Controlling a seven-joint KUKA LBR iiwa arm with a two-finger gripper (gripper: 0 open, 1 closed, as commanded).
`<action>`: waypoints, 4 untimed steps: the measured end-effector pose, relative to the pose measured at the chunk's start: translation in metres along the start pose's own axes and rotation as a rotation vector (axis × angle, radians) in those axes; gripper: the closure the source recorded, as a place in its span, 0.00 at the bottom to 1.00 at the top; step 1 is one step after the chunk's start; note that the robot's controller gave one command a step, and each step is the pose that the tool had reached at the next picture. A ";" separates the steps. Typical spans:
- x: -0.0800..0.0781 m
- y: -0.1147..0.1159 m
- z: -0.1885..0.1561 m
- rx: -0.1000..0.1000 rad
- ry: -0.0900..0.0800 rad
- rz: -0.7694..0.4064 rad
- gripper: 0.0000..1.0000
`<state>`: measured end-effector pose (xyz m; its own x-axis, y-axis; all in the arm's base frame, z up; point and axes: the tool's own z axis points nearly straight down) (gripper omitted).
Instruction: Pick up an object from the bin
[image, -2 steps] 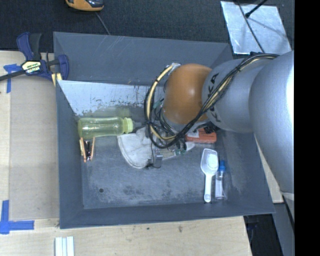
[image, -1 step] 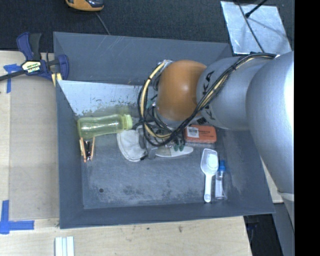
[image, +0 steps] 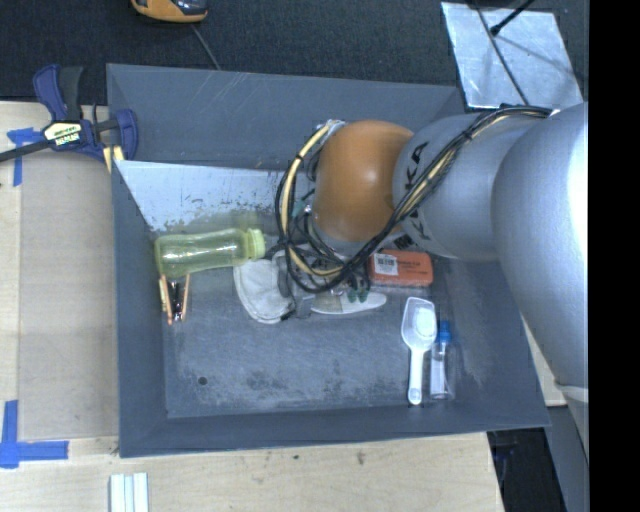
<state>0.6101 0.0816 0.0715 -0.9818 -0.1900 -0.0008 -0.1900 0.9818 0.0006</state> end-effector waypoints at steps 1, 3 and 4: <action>0.000 0.004 -0.014 0.001 -0.001 0.000 1.00; 0.010 0.016 -0.077 0.001 0.001 -0.019 1.00; 0.008 -0.008 -0.145 0.001 -0.002 -0.028 1.00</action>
Offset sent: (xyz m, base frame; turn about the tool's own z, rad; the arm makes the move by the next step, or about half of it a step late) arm 0.0031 0.0015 0.0515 -0.0065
